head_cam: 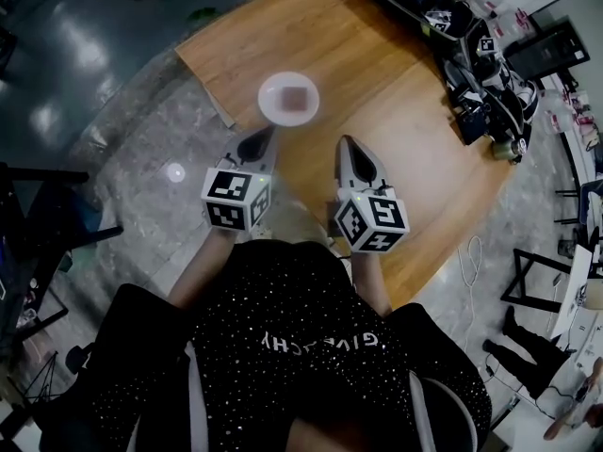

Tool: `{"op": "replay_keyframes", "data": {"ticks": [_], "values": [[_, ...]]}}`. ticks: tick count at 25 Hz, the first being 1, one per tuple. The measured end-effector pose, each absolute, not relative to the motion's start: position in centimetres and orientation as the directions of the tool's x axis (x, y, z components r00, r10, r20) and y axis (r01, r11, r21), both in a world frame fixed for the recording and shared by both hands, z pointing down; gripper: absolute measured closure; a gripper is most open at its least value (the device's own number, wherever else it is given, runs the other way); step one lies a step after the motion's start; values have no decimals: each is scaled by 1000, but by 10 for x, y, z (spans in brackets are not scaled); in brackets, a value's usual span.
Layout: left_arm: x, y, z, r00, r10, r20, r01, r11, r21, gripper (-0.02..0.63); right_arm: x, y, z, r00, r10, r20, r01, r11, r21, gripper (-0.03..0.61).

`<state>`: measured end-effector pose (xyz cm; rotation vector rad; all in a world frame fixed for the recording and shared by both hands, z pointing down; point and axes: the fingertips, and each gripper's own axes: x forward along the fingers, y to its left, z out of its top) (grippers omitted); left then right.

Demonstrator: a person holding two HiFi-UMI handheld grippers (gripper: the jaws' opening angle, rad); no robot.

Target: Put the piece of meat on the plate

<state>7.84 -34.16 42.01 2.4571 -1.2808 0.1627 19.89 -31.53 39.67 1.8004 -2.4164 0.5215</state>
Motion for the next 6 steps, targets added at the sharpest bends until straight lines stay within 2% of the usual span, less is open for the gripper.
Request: {"op": "replay_keyframes", "data": {"ticks": [6], "values": [[92, -352, 413, 596, -762, 252, -800, -537, 268, 604, 205, -325, 391, -308, -913, 268, -942, 252, -221, 568]]}}
